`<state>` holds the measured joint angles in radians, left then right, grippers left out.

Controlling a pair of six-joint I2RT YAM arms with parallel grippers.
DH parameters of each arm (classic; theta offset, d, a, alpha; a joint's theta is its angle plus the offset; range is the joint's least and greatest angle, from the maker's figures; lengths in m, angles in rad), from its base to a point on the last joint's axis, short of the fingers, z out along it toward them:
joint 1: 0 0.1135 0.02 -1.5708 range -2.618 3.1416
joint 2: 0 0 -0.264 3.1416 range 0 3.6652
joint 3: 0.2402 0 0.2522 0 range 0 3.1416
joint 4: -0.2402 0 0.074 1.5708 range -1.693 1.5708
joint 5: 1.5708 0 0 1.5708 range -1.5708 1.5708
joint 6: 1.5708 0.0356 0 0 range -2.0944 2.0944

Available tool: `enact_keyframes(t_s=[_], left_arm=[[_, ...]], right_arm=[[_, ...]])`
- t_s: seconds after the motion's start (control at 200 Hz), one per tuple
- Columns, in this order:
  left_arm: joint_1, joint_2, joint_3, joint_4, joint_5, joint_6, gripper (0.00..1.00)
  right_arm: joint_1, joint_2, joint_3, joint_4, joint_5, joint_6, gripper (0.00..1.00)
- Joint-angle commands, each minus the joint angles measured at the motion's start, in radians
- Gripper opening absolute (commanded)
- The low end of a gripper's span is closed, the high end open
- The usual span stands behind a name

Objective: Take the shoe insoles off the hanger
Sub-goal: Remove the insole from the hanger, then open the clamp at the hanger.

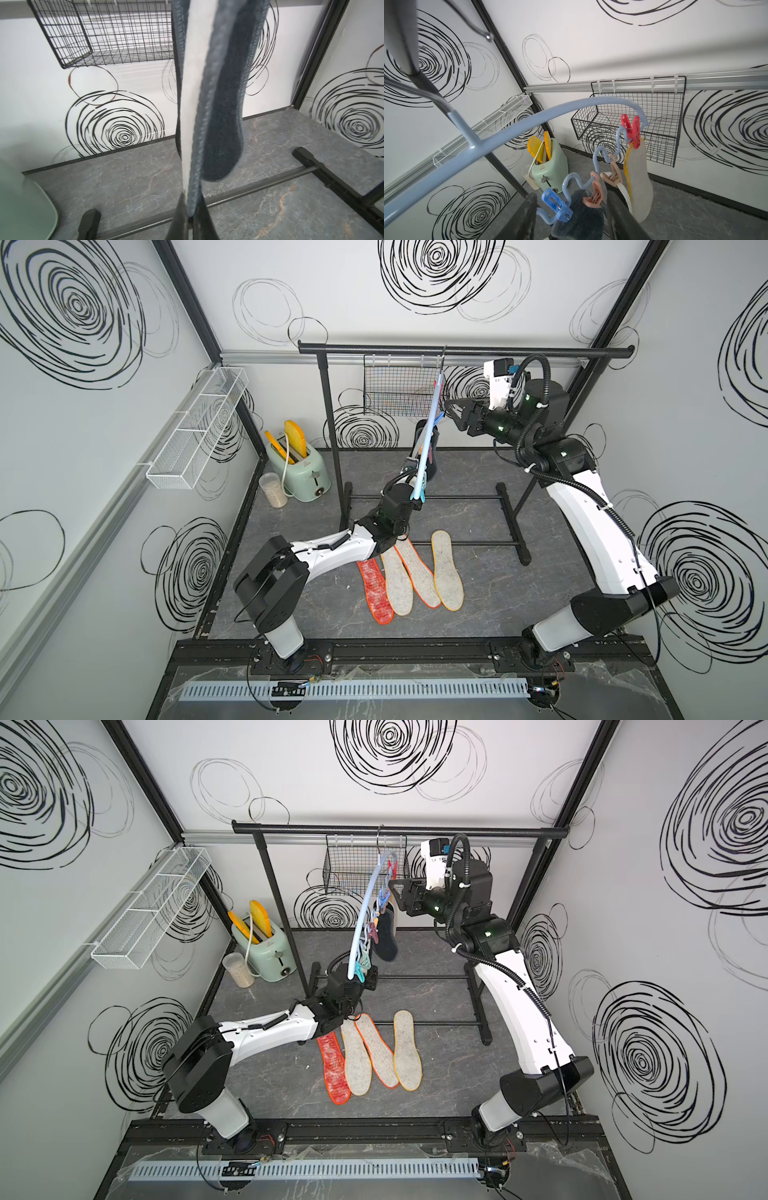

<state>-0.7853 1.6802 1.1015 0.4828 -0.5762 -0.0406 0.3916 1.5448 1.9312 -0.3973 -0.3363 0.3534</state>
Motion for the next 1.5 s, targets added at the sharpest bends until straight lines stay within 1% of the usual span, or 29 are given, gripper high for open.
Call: enact_keyframes(t_s=[0.0, 0.085, 0.105, 0.21, 0.385, 0.49, 0.615, 0.87, 0.985, 1.196, 1.301, 1.356, 1.496], left_arm=[[-0.001, -0.037, 0.005, 0.092, -0.090, 0.091, 0.00], [-0.001, -0.037, 0.005, 0.099, -0.113, 0.140, 0.00], [-0.002, -0.034, 0.004, 0.133, -0.119, 0.155, 0.00], [-0.006, -0.025, 0.013, 0.162, -0.159, 0.229, 0.00], [-0.008, -0.019, 0.021, 0.192, -0.187, 0.309, 0.00], [-0.008, -0.020, 0.022, 0.195, -0.193, 0.320, 0.00], [-0.012, -0.018, 0.017, 0.202, -0.198, 0.327, 0.00], [-0.020, -0.016, 0.015, 0.201, -0.206, 0.345, 0.00], [-0.022, -0.014, 0.015, 0.205, -0.216, 0.354, 0.00], [-0.025, -0.013, 0.014, 0.200, -0.217, 0.354, 0.00], [-0.025, -0.013, 0.012, 0.200, -0.222, 0.356, 0.00], [-0.025, -0.012, 0.011, 0.200, -0.223, 0.356, 0.00], [-0.026, -0.011, 0.012, 0.198, -0.222, 0.356, 0.00]], right_arm=[[0.003, 0.012, 0.034, -0.015, -0.018, 0.023, 0.55], [0.005, 0.014, 0.034, -0.015, -0.022, 0.031, 0.56], [0.005, 0.014, 0.034, -0.015, -0.023, 0.033, 0.56], [0.004, 0.019, 0.039, -0.021, -0.017, 0.045, 0.57], [0.006, 0.065, 0.108, -0.092, 0.024, 0.056, 0.58], [0.006, 0.076, 0.130, -0.128, 0.051, 0.079, 0.60], [0.003, 0.063, 0.098, -0.142, 0.087, 0.122, 0.62], [0.001, 0.033, 0.056, -0.143, 0.074, 0.216, 0.62], [-0.002, 0.010, 0.008, -0.131, 0.061, 0.250, 0.62], [-0.002, -0.040, -0.076, -0.086, 0.079, 0.292, 0.56], [-0.003, -0.045, -0.084, -0.070, 0.079, 0.314, 0.52], [-0.003, -0.045, -0.078, -0.064, 0.073, 0.329, 0.48], [-0.005, -0.050, -0.075, -0.047, 0.039, 0.365, 0.43]])
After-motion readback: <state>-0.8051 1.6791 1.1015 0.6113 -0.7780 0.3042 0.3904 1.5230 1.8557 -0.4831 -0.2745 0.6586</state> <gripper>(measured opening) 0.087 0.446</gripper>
